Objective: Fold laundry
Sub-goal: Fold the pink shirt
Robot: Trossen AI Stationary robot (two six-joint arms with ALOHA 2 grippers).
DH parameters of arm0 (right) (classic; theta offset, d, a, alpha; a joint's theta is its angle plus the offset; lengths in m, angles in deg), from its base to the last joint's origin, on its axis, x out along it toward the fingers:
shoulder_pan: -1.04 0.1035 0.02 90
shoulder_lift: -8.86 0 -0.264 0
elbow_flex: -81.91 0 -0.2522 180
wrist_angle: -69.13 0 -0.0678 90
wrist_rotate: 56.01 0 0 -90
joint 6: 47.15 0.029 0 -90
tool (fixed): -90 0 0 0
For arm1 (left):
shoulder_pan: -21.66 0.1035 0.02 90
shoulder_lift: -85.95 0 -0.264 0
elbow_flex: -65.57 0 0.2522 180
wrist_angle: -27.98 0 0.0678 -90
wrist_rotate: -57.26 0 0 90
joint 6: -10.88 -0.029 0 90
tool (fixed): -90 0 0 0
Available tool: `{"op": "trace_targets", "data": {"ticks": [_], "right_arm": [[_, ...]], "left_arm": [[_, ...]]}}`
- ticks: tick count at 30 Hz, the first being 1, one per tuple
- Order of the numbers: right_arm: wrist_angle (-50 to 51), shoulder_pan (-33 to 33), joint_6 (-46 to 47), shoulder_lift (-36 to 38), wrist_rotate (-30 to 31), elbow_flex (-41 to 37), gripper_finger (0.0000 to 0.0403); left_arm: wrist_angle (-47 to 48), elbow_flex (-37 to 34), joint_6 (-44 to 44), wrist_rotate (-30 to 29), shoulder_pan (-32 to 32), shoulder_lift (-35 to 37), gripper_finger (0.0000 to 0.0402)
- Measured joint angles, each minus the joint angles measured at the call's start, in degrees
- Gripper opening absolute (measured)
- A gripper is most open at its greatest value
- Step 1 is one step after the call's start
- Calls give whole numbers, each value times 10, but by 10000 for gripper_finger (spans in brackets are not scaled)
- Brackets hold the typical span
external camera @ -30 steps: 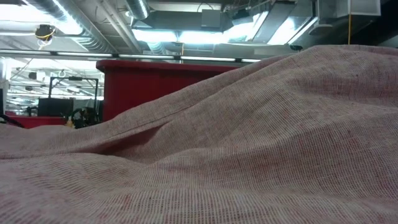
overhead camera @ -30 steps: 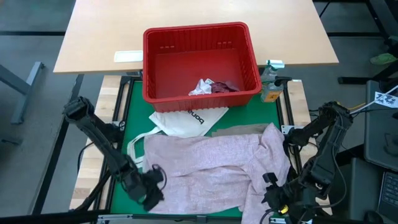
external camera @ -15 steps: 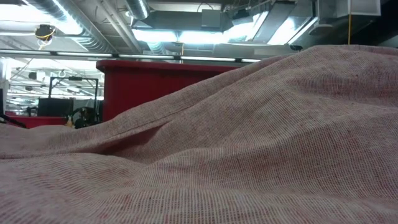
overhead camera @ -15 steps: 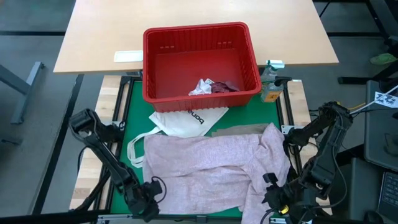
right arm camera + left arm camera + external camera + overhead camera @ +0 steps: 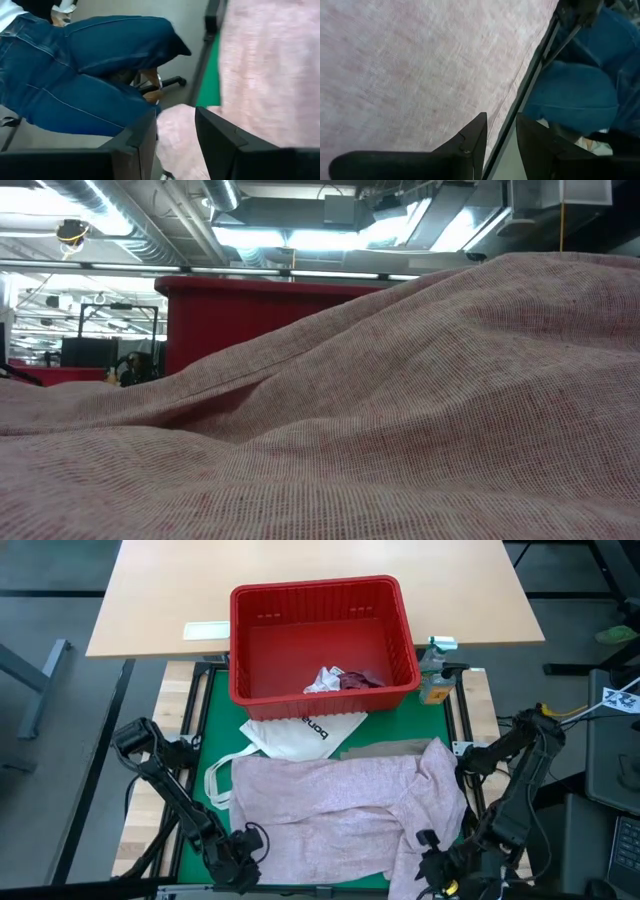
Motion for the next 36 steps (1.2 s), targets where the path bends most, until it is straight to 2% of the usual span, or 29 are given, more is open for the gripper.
{"op": "trace_targets", "data": {"ticks": [5,11,13,22,26,36], "right_arm": [[-38,0,0,-46,-49,0,138],[-28,6,36,-104,-148,0,138],[-19,12,39,-121,-162,0,138],[66,43,39,-171,-142,0,138],[75,42,36,-189,-121,0,138],[69,42,-9,-213,-116,0,138]], "left_arm": [[0,0,0,-11,3,0,98],[0,0,0,-12,3,0,98],[0,0,0,-12,3,0,98],[0,0,0,-12,3,0,98],[0,0,0,-12,3,0,98],[0,0,0,-13,3,0,98]]}}
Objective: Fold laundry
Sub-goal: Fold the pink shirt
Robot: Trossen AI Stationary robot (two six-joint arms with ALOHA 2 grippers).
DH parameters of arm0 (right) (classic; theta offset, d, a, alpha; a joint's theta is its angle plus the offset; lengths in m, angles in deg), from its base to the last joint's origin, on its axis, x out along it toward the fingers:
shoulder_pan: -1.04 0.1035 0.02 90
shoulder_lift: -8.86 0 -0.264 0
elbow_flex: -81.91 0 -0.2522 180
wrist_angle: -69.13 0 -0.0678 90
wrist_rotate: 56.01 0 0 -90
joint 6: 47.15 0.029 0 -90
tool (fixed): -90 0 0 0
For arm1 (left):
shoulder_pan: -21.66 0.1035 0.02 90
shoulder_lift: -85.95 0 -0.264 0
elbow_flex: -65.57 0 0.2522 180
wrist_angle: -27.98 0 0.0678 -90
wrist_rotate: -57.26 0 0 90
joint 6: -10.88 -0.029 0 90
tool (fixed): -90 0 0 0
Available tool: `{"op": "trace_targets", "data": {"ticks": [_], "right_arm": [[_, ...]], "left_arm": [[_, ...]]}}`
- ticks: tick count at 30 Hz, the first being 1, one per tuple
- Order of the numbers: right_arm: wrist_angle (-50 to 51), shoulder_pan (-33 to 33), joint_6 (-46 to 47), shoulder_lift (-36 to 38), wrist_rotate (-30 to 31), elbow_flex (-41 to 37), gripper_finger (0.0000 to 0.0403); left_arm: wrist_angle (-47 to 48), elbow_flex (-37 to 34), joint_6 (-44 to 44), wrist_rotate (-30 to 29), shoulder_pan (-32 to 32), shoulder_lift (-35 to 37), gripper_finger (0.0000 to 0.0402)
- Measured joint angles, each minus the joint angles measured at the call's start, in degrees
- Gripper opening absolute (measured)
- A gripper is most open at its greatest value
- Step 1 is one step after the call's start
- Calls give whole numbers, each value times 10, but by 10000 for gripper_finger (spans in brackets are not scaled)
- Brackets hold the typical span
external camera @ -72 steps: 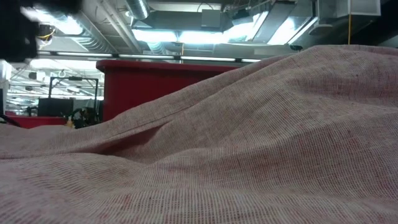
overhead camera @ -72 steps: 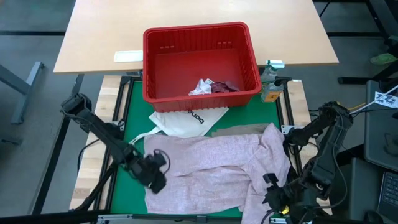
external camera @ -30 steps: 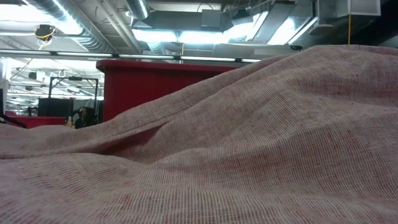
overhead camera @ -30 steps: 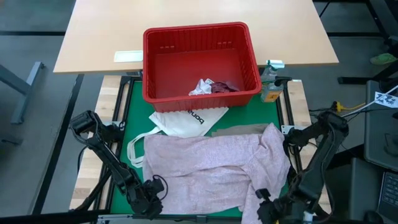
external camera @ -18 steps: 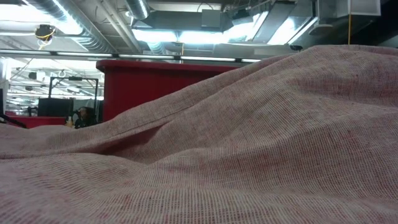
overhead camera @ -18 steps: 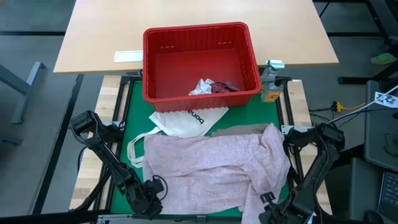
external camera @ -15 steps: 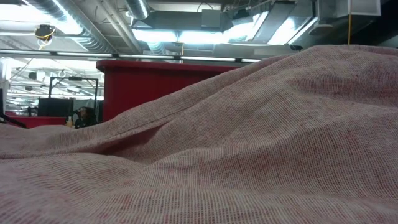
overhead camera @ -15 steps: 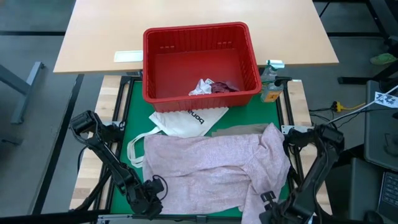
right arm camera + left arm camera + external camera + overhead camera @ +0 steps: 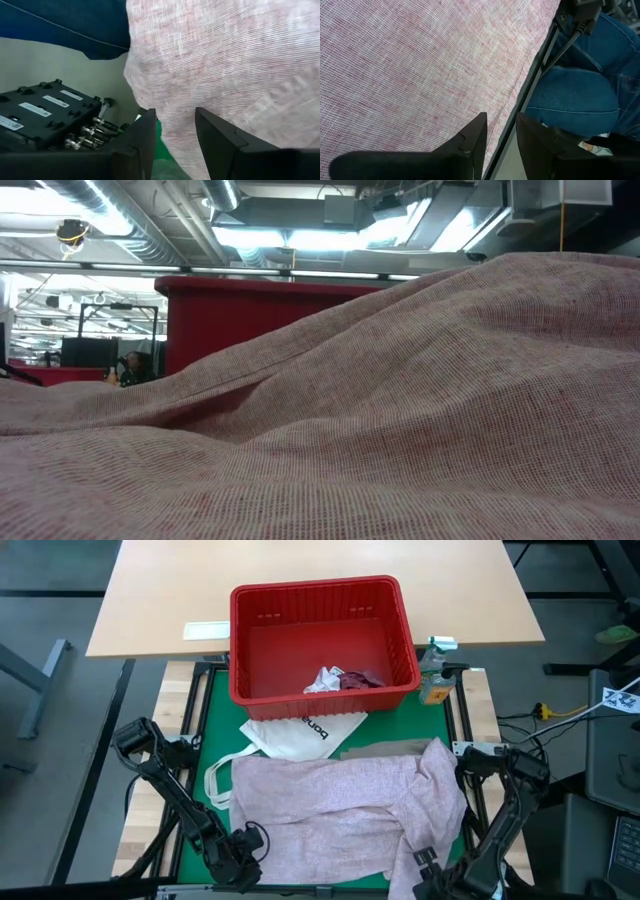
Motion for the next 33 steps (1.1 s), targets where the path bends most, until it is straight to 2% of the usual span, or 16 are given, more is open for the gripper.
{"op": "trace_targets", "data": {"ticks": [6,13,17,24,28,33], "right_arm": [[-9,9,-10,1,29,-20,138],[-68,29,-13,1,27,-59,138],[-77,35,-14,1,55,-72,138],[-85,34,-13,1,56,-95,133],[-90,34,-13,1,56,-97,95],[-92,34,-13,1,56,-98,16]], "left_arm": [[0,0,0,-4,0,0,98],[0,0,0,-4,0,0,98],[0,0,0,-4,0,0,98],[0,0,0,-4,0,0,98],[0,0,0,-4,0,0,98],[0,0,0,-4,0,0,98]]}}
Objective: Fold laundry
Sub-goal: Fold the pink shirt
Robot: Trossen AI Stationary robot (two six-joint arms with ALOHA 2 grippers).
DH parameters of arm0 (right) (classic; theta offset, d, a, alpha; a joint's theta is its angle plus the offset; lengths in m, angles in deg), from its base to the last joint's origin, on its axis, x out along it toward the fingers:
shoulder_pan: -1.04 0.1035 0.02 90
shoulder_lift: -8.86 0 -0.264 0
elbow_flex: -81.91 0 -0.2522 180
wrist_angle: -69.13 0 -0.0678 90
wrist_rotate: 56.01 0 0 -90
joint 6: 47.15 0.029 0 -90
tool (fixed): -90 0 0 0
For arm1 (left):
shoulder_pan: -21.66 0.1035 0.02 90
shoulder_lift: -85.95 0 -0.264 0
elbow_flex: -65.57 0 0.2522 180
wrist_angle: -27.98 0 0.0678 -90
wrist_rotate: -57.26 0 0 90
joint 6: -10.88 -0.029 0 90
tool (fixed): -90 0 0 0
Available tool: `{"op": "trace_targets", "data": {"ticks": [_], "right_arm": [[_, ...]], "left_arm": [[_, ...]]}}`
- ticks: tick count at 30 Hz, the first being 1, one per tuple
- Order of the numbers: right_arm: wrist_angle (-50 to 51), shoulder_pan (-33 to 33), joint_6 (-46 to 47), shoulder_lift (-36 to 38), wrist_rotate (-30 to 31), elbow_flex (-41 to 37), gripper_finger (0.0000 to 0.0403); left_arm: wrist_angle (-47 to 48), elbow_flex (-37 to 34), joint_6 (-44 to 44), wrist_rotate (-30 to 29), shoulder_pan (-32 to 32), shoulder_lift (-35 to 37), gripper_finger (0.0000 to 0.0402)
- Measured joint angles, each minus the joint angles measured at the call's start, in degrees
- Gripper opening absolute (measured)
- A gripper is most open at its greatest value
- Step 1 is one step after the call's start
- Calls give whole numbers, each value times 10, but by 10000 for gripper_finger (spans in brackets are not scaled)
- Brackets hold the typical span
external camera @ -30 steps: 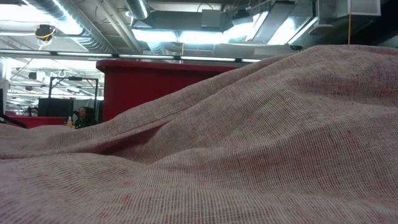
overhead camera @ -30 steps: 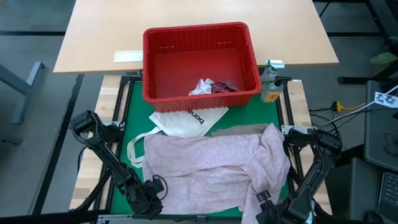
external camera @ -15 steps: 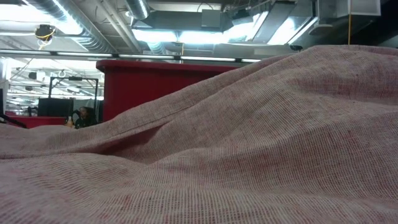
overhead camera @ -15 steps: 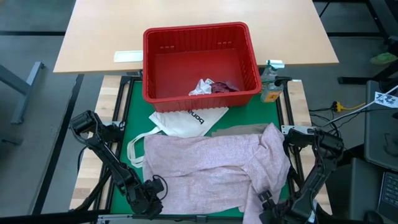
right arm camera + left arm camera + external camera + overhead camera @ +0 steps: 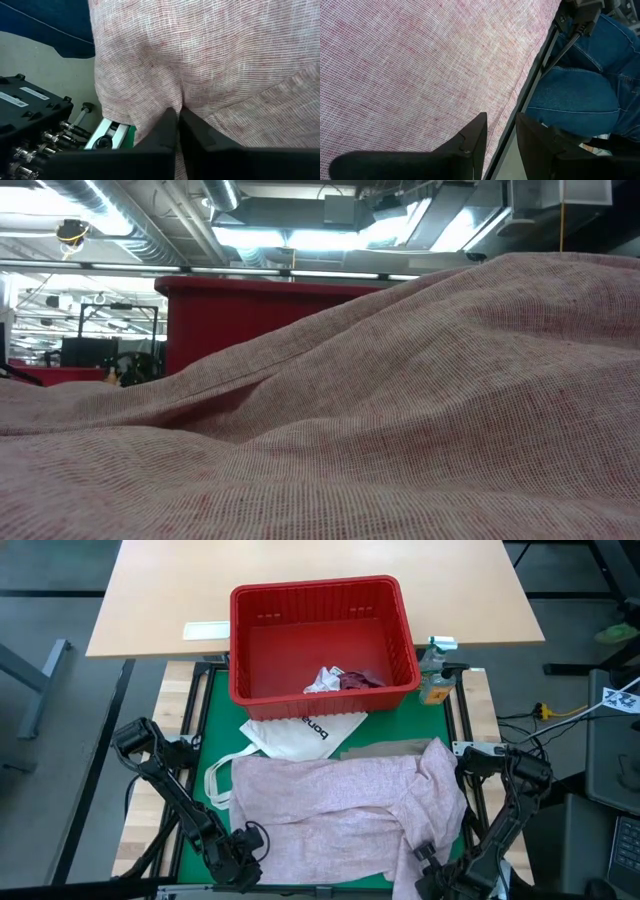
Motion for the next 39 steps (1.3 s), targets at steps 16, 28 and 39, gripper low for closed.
{"op": "trace_targets", "data": {"ticks": [16,28,39], "right_arm": [[169,-2,-1,0,55,133,11],[426,-46,32,1,251,303,6],[515,-103,96,5,285,337,9]], "left_arm": [[0,0,-39,-11,1,0,85],[-2,0,-76,-68,2,0,61],[2,0,-79,-59,2,-10,140]]}}
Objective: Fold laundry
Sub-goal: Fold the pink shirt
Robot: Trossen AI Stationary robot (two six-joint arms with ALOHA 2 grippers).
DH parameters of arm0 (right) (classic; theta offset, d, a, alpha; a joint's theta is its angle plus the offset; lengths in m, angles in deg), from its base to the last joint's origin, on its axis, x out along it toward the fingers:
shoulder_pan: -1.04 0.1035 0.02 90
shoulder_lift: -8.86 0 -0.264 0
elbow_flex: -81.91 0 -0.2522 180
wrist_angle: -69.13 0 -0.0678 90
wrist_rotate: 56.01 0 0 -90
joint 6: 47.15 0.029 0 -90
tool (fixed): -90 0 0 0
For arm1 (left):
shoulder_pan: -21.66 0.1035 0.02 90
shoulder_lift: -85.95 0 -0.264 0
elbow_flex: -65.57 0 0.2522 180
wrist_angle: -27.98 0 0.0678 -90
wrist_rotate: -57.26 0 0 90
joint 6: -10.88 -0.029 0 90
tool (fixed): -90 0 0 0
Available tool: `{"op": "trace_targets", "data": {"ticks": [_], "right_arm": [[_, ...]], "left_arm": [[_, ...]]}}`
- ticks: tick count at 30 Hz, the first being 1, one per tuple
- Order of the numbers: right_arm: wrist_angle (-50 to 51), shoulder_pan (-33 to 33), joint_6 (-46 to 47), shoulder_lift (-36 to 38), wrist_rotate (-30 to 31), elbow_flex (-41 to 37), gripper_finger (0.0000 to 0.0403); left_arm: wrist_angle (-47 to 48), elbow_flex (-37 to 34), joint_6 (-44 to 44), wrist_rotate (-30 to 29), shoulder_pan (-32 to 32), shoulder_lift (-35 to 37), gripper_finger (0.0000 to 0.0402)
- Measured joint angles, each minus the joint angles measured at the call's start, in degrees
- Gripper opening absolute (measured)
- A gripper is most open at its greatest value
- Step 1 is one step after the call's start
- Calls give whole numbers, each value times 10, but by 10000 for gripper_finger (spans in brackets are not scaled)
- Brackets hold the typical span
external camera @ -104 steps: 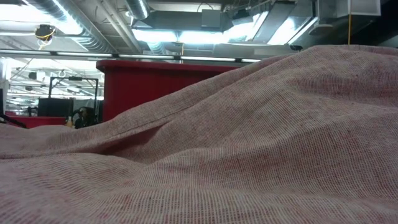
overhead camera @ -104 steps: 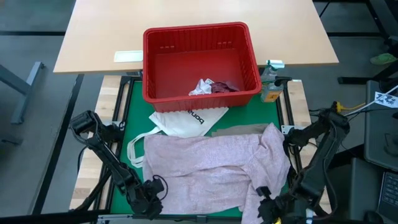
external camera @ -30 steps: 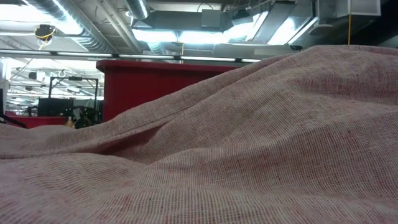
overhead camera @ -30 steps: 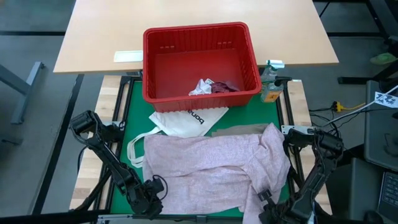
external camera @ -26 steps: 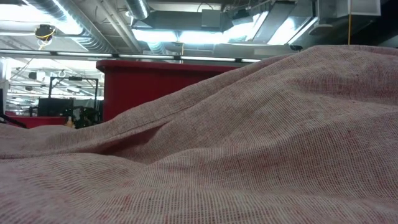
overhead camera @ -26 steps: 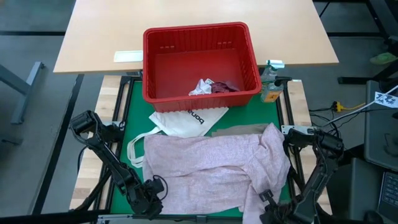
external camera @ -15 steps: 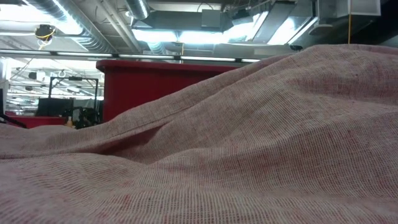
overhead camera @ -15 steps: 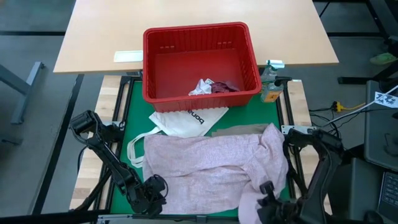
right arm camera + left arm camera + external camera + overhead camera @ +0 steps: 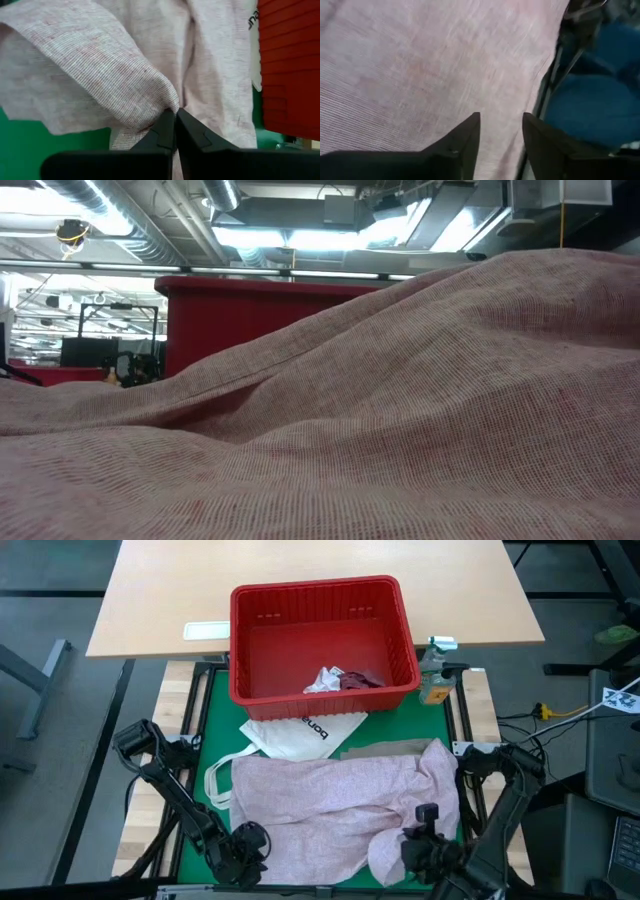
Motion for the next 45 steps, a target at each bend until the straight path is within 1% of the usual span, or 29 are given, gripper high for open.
{"op": "trace_targets", "data": {"ticks": [2,4,6,8,12,16,22,26,31,37,41,45], "right_arm": [[0,-11,0,1,1,-1,9],[0,-21,-5,1,1,-1,9],[0,-31,-9,1,0,-1,9],[0,-38,-20,1,-2,-1,9],[0,-47,-30,1,-9,-1,9],[0,-49,-33,1,-21,-1,10],[0,-48,-23,1,-32,-1,10],[0,-48,-19,1,-33,-1,10],[0,-48,-19,1,-36,-2,10],[0,-48,-18,1,-41,-2,10],[0,-49,-18,1,-41,-2,10],[0,-49,-4,2,-39,-2,10]], "left_arm": [[-11,0,-18,18,-3,-13,156],[-37,0,-49,47,-6,-27,167],[-64,0,-77,80,-11,-37,175],[-75,0,-88,93,-15,-41,177],[-80,0,-91,94,-25,-42,178],[-70,0,-124,92,-34,-42,178],[-36,2,-201,65,-33,-41,179],[-7,2,-237,17,-33,-41,179],[33,2,-256,-56,-33,-41,179],[67,2,-268,-81,-33,-41,177],[86,2,-268,-83,-33,-41,154],[86,1,-266,-96,-33,-41,101]]}}
